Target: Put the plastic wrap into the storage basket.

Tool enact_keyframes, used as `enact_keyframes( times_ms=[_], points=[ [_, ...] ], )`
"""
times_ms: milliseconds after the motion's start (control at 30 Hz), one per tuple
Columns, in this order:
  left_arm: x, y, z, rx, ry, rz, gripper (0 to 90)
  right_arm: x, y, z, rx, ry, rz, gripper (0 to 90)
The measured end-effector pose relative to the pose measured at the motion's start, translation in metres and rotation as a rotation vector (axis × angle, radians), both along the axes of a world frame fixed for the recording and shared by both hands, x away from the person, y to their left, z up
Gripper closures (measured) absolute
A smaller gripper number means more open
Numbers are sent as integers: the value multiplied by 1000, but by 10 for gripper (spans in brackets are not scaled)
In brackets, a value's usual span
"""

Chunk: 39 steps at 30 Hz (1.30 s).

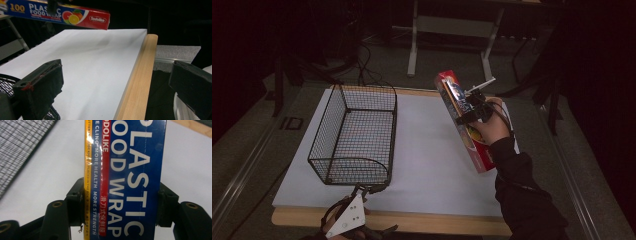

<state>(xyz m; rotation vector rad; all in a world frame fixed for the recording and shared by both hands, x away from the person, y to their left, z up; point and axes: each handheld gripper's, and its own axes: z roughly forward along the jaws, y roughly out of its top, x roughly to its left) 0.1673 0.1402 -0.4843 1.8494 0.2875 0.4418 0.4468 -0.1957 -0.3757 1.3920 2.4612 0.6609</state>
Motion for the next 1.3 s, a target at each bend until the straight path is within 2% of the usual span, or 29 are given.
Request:
enact_keyframes(
  times_ms=[267,300,367,433,567,633,767,900,933,1300],
  points=[
    [0,0,0,-2,-1,2,0,-3,15,17,15,-56,12,397],
    [-1,0,0,2,-1,1,0,-5,23,24,30,-80,24,396],
    [-1,-1,0,3,-3,-2,0,-6,29,30,41,-93,35,397],
    [0,-1,0,0,-2,-3,0,-7,32,32,43,-100,38,397],
    [0,0,0,0,-4,-3,0,-11,51,47,55,-156,52,397],
    [0,0,0,3,-5,-3,0,-12,53,49,57,-160,54,397],
    [0,-1,-1,5,-6,-3,0,-15,72,61,78,-207,57,397],
    [0,0,-1,1,-3,-3,0,-16,78,65,82,-216,62,397],
    [0,0,-1,1,-2,-3,0,-17,88,69,87,-216,79,396],
    [-1,0,-2,2,-3,-5,0,-19,122,80,109,-244,105,396]
  ],
)
